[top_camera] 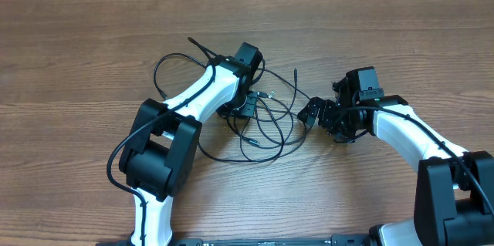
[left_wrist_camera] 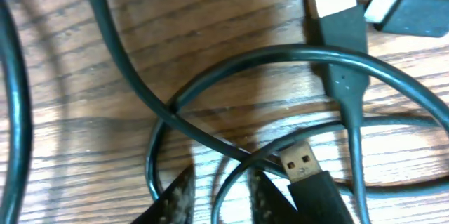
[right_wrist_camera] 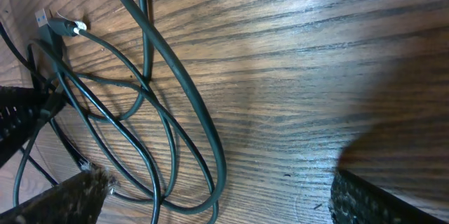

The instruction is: Untangle cables

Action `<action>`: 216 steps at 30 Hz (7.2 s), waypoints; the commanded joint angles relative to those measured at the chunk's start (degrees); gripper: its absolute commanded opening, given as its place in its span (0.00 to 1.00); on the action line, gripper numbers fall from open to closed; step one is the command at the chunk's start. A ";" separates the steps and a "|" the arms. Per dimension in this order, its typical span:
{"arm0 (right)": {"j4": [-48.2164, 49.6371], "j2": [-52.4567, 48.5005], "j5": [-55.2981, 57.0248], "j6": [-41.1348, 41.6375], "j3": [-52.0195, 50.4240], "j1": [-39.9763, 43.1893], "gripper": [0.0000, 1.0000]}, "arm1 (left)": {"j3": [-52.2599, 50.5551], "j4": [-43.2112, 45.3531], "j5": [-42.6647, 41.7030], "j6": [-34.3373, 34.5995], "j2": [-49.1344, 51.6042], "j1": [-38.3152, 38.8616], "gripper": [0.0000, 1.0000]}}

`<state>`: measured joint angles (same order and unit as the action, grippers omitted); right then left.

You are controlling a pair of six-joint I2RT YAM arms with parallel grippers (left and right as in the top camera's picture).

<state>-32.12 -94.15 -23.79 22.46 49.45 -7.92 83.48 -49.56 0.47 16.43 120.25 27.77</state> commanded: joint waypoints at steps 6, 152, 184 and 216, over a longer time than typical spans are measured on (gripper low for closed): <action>0.37 -0.11 -0.28 0.07 1.64 0.17 1.00 | -9.62 8.28 -0.04 0.31 3.23 0.17 0.30; 0.35 -0.11 -0.28 0.07 1.64 0.17 1.00 | 34.60 -18.05 -15.93 6.93 4.87 -56.08 1.00; 0.35 -0.11 -0.28 0.07 1.64 0.17 1.00 | 4.57 -6.01 2.38 1.55 5.01 -43.39 0.08; 0.35 -0.11 -0.28 0.07 1.64 0.17 1.00 | -21.84 44.94 10.73 7.04 5.09 -54.38 0.17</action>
<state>-32.14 -94.15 -23.77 22.46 49.50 -7.90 66.24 -1.50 12.86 21.39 118.04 -19.03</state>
